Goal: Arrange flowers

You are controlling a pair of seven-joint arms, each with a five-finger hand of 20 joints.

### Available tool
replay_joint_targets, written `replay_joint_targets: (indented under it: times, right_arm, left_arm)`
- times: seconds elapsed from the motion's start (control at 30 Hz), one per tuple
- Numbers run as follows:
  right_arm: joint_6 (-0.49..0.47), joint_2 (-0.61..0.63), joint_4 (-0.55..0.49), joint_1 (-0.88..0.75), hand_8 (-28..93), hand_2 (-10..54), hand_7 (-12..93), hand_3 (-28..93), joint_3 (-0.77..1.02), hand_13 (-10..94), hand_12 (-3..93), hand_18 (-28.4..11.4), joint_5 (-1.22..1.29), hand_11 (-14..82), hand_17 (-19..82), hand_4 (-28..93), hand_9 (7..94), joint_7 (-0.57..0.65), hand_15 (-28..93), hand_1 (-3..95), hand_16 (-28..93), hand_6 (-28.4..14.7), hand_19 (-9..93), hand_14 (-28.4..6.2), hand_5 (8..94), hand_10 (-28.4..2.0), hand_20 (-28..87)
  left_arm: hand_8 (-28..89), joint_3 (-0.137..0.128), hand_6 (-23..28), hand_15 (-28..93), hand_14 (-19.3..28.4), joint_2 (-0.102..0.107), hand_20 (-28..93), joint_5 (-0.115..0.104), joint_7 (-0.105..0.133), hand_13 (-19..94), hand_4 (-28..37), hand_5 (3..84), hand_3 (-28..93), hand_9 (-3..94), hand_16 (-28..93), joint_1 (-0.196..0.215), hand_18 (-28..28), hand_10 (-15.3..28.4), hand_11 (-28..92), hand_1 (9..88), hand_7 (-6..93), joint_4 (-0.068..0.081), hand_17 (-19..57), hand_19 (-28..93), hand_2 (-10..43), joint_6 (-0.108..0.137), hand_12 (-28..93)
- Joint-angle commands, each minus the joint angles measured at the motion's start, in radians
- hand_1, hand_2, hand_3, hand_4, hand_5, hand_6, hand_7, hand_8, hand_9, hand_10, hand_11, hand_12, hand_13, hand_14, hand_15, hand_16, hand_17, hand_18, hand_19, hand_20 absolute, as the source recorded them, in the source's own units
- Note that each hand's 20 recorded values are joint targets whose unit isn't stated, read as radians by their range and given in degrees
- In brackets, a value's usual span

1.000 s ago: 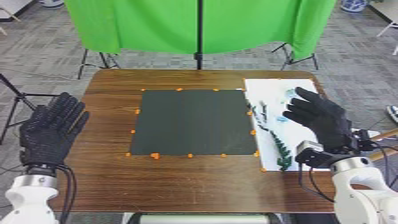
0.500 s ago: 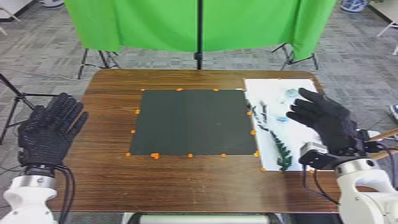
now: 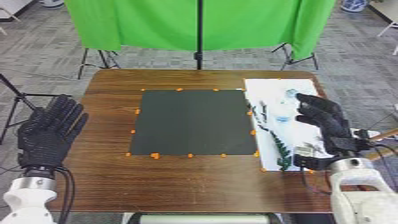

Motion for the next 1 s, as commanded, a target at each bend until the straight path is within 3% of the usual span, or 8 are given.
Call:
replay_joint_targets:
  times: [0.03,0.1,0.2,0.37,0.53,0.6,0.83,1.0]
  right_arm:
    - [0.091,0.065,-0.006,-0.053,-16,-9.5,28,82,-0.069,37,16.7,-21.7,-0.521,15.8,15,-28,44.8,0.119,38,17.2,19,-4.5,52,-16.7,45.5,-18.9,23]
    - [0.103,0.101,0.029,0.001,-17,-9.5,32,82,-0.149,39,19.3,-22.1,-0.651,22.4,18,-28,47.6,0.217,52,20.3,19,-4.5,57,-16.7,47.4,-18.5,24]
    - [0.059,0.093,0.024,-0.022,-17,-9.5,36,82,-0.148,40,20.7,-22.1,-0.781,27.7,19,-28,48.4,0.250,60,22.4,18,-4.5,61,-17.4,48.1,-18.8,26]
    - [-0.028,0.095,0.033,-0.025,-16,-9.5,39,82,-0.175,39,22.0,-22.4,-0.782,32.7,21,-28,48.2,0.365,63,25.1,18,-5.2,66,-18.7,48.8,-19.6,27]
    - [-0.041,0.098,0.043,-0.050,-17,-9.5,40,82,-0.192,38,21.8,-22.8,-0.881,34.0,21,-28,47.1,0.398,65,27.4,17,-5.8,67,-19.7,48.8,-20.6,27]
    - [-0.098,0.106,0.040,-0.061,-17,-9.5,40,82,-0.207,38,21.7,-23.0,-0.935,34.3,21,-28,47.1,0.422,65,27.5,17,-6.0,68,-19.9,48.8,-20.8,27]
    - [-0.156,0.107,0.046,-0.107,-16,-9.5,38,80,-0.224,37,21.9,-23.7,-0.984,35.2,21,-28,45.8,0.398,66,26.5,17,-7.3,70,-21.6,48.0,-22.0,26]
    - [-0.197,0.103,0.049,-0.109,-16,-9.5,37,80,-0.229,36,21.8,-23.9,-0.968,35.1,21,-28,44.8,0.396,66,26.1,16,-7.7,70,-21.7,44.6,-22.3,25]
  left_arm:
    - [-9,0.009,6.0,24,11.6,-0.004,9,-0.020,0.008,25,-28.3,46.9,74,35.9,-10,0.019,11.5,12.5,14,26.7,12.2,-0.002,-2.2,31,14.9,0.009,6]
    - [-9,0.010,6.0,24,11.7,-0.004,9,-0.018,0.008,25,-28.3,46.9,74,35.9,-10,0.019,11.6,12.5,14,26.7,12.3,-0.001,-2.3,31,14.9,0.009,6]
    - [-9,0.007,5.9,24,11.8,-0.005,9,-0.020,0.006,25,-28.3,46.9,74,35.9,-9,0.021,11.7,12.5,14,26.7,12.3,-0.002,-2.4,31,14.8,0.013,6]
    - [-9,0.014,6.0,27,13.5,-0.001,10,-0.026,0.002,27,-28.3,47.1,74,37.0,-8,0.023,12.9,13.2,15,26.9,13.1,-0.004,-3.5,33,15.2,0.031,7]
    - [-9,0.015,6.4,29,14.3,-0.001,10,-0.022,-0.007,28,-28.3,47.7,73,38.1,-7,0.022,13.7,13.8,17,26.9,13.9,-0.003,-4.1,34,15.5,0.024,8]
    - [-9,0.011,6.5,30,14.6,-0.003,11,-0.022,-0.011,28,-28.3,47.7,73,38.3,-7,0.025,14.0,13.9,17,26.9,14.2,-0.004,-4.3,34,15.6,0.030,9]
    - [-9,0.017,6.6,35,15.5,-0.001,12,-0.032,-0.002,30,-28.3,47.9,73,39.3,-7,0.035,15.1,13.9,18,27.0,14.5,-0.007,-5.3,36,15.9,0.038,10]
    - [-9,0.011,6.6,37,15.6,-0.004,12,-0.024,-0.004,30,-28.3,48.2,73,39.8,-7,0.027,15.4,14.0,19,26.9,15.1,-0.006,-5.4,37,16.1,0.039,10]
